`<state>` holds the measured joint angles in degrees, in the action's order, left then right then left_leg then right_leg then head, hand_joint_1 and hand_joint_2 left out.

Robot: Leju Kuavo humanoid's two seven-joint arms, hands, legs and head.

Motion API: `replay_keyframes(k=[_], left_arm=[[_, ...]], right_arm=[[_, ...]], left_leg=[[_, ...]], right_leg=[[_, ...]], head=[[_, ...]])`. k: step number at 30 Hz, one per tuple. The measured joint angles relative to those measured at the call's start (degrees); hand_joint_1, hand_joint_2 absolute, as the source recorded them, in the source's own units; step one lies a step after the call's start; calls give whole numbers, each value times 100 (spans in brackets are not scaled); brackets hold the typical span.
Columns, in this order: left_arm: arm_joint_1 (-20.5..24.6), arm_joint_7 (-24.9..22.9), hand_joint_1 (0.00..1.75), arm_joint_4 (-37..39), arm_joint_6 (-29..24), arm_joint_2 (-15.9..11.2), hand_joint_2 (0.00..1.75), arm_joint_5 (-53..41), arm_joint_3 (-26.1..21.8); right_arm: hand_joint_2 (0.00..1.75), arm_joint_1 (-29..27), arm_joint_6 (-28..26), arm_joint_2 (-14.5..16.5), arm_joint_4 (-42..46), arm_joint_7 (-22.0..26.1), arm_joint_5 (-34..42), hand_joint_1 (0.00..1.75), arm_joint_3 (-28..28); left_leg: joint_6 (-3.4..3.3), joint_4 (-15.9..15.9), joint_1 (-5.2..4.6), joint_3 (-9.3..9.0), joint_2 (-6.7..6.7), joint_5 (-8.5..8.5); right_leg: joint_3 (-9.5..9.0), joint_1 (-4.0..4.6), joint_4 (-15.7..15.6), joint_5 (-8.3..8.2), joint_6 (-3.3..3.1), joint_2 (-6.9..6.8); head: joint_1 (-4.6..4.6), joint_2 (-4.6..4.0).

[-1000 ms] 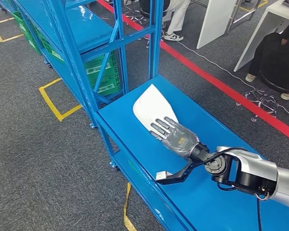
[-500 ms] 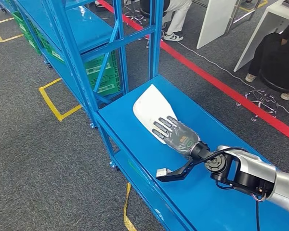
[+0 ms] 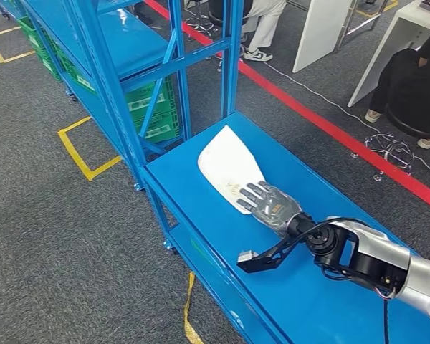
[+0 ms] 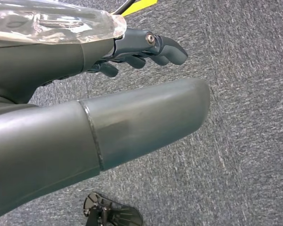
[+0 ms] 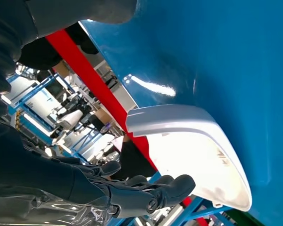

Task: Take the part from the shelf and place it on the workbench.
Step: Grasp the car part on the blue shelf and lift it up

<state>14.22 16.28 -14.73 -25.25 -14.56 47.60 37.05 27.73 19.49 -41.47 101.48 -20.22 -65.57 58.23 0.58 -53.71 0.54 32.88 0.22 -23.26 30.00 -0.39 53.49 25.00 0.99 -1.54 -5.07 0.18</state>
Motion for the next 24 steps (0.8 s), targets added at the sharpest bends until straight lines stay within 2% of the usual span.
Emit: replay_keyframes(k=[11, 13, 18, 24], left_arm=[[0, 0, 0, 0, 1, 0, 0, -1, 0], [0, -1, 0, 0, -4, 0, 0, -12, 0], [6, -9, 0, 0, -27, 19, 0, -60, 0], [31, -70, 0, 0, -26, 49, 0, -129, 0]], right_arm=[[175, 0, -71, 74, -169, 10, -32, 0, -12], [175, 8, -249, 102, -217, 44, -201, 0, -12], [175, 108, -1172, 211, -450, 161, -1159, 0, 8], [175, 164, -1720, 295, -703, 198, -1528, 0, 5]], left_leg=[[0, 0, 0, 0, 0, 0], [0, 0, 0, 0, 0, 0], [0, 0, 0, 0, 0, 0], [0, 0, 0, 0, -1, 0]], right_leg=[[0, 0, 0, 0, 0, 0], [0, 0, 0, 0, 0, 0], [-1, 0, 0, 0, 0, 0], [-2, 0, 0, 0, 0, 0]], head=[[1, -1], [1, 0], [0, 1], [0, 1]])
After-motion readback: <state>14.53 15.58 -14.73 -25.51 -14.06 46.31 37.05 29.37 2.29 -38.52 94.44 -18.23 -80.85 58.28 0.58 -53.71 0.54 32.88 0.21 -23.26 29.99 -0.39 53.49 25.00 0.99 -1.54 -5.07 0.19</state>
